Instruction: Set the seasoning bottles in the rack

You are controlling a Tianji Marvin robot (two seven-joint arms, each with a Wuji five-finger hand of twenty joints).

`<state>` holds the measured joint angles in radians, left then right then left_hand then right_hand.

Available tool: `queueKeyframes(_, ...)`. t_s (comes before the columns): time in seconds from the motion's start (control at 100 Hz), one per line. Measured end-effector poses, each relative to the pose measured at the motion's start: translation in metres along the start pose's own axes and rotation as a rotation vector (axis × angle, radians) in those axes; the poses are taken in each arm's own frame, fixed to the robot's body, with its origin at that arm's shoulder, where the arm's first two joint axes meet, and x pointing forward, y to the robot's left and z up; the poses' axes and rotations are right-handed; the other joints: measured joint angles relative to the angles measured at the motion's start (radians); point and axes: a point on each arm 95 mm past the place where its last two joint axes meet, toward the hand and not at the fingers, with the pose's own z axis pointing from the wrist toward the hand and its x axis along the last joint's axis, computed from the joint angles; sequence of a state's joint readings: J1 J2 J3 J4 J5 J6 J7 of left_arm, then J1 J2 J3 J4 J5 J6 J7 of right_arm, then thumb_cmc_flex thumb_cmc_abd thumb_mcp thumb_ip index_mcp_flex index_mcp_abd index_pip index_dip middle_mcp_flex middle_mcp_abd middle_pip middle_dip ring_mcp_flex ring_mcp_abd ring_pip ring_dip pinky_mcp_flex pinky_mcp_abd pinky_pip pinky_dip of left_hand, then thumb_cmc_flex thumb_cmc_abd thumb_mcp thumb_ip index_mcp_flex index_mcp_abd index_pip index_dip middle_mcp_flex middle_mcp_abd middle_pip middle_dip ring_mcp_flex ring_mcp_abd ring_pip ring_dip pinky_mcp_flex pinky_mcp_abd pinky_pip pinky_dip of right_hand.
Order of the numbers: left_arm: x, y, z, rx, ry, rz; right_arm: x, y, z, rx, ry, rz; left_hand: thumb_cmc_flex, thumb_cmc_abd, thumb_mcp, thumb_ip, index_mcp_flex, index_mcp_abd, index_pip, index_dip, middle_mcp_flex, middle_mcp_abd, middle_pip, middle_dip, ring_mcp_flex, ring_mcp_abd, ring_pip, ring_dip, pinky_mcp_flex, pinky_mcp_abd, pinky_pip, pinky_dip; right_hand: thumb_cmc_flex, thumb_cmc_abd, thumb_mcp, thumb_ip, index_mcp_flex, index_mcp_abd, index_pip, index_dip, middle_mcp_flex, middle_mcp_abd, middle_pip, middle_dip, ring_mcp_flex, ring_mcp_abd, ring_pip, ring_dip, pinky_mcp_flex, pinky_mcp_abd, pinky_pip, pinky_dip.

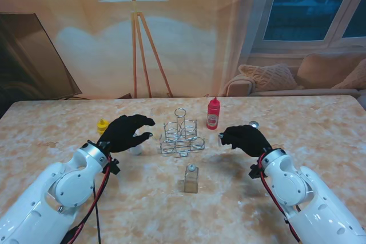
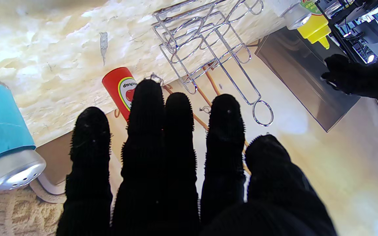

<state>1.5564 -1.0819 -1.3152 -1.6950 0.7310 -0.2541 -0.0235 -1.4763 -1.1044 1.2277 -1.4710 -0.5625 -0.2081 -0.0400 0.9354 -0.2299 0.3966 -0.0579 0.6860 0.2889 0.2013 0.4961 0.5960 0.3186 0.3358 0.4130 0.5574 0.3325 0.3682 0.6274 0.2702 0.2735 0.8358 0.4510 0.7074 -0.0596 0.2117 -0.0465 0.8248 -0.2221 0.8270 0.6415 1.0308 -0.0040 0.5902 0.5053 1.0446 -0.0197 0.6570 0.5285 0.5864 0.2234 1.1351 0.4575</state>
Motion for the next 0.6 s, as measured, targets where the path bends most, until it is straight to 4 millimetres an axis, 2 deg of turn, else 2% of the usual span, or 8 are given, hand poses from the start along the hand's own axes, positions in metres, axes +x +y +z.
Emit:
queueKeyframes(0.08, -0.002, -0.004, -0.001, 0.011, 0.016, 0.039, 0.0, 0.0, 0.0, 0.001, -0.002, 0.001, -0.031, -0.034, 0.05, 0.0, -0.008, 0.009, -0.016, -0.014, -0.022, 0.0, -0.001, -0.016, -0.02, -0.009, -0.01, -0.033, -0.011, -0.011, -0.021, -0.02, 0.0, 0.0, 0.0, 0.0, 0.0, 0.0, 0.0, 0.002, 0.002, 0.0, 0.0, 0.0, 0.008, 0.0, 0.0, 0.0, 0.0, 0.0, 0.0, 0.0)
queueKeyframes(0.31, -0.02, -0.024, -0.007, 0.079, 0.024, 0.137, 0.0, 0.0, 0.001, 0.001, -0.003, 0.001, -0.108, -0.093, 0.122, -0.009, -0.111, 0.043, -0.083, -0.081, -0.122, 0.002, -0.055, -0.072, -0.103, -0.021, -0.09, -0.136, -0.078, -0.034, -0.099, -0.063, 0.0, 0.0, 0.0, 0.0, 0.0, 0.0, 0.0, 0.01, 0.003, 0.0, 0.009, 0.0, 0.008, 0.0, 0.001, 0.0, 0.0, 0.0, 0.001, 0.0)
queueKeyframes(0.41, -0.031, -0.033, -0.012, 0.094, 0.013, 0.161, 0.0, 0.0, 0.001, 0.002, -0.003, 0.0, -0.142, -0.124, 0.151, -0.015, -0.121, 0.057, -0.093, -0.114, -0.134, 0.005, -0.077, -0.1, -0.122, -0.021, -0.106, -0.181, -0.093, -0.035, -0.116, -0.071, 0.0, 0.0, 0.0, 0.0, 0.0, 0.0, 0.0, 0.01, 0.003, 0.0, 0.009, 0.0, 0.008, 0.0, 0.001, 0.0, 0.0, 0.0, 0.001, 0.0)
queueKeyframes(0.6, -0.051, -0.046, -0.019, 0.109, -0.011, 0.206, 0.001, 0.0, 0.002, 0.005, -0.002, 0.0, -0.198, -0.164, 0.201, -0.021, -0.147, 0.069, -0.111, -0.152, -0.158, 0.013, -0.095, -0.145, -0.15, -0.022, -0.119, -0.216, -0.102, -0.035, -0.135, -0.08, 0.0, 0.0, 0.0, 0.0, 0.0, 0.0, 0.0, 0.01, 0.003, 0.0, 0.01, 0.0, 0.008, 0.0, 0.002, 0.001, 0.0, 0.0, 0.001, 0.0)
